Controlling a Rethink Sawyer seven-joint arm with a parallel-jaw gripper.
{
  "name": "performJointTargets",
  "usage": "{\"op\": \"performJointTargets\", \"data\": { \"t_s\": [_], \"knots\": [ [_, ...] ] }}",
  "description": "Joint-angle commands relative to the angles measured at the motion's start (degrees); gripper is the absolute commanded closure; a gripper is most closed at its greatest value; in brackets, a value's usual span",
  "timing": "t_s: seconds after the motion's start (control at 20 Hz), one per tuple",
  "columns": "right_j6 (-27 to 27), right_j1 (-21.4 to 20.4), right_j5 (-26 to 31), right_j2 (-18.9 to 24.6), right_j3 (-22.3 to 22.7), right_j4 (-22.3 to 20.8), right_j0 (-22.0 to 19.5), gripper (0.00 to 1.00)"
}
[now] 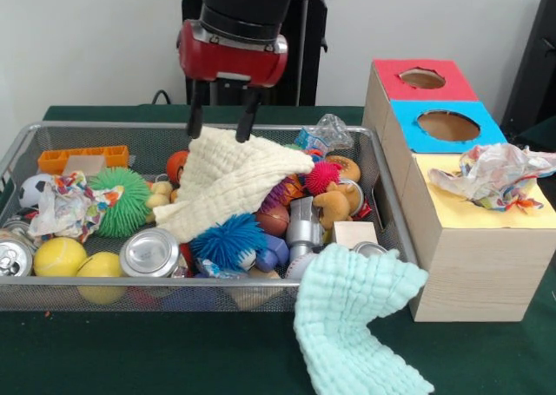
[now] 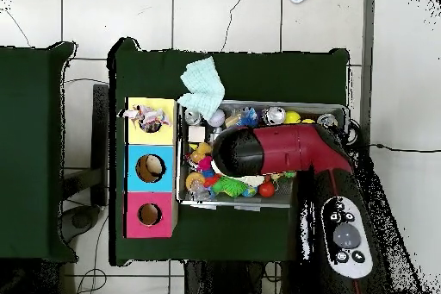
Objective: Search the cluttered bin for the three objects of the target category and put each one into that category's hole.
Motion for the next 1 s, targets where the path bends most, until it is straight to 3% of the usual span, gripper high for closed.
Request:
{"op": "performJointTargets", "data": {
  "t_s": [0.05,0.3,0.7,1.0],
  "knots": [
    [-9.5,2.4,3.2,1.9,-0.5,-5.6,-3.0,0.0],
    [-7.8,6.3,-0.5,1.3,-0.4,-9.5,-3.9,0.0],
    [-5.6,7.7,-2.4,1.1,1.2,-12.9,-4.7,0.0],
    [-4.4,9.3,-3.7,0.7,0.0,-16.2,-4.9,0.0]
  ]
}}
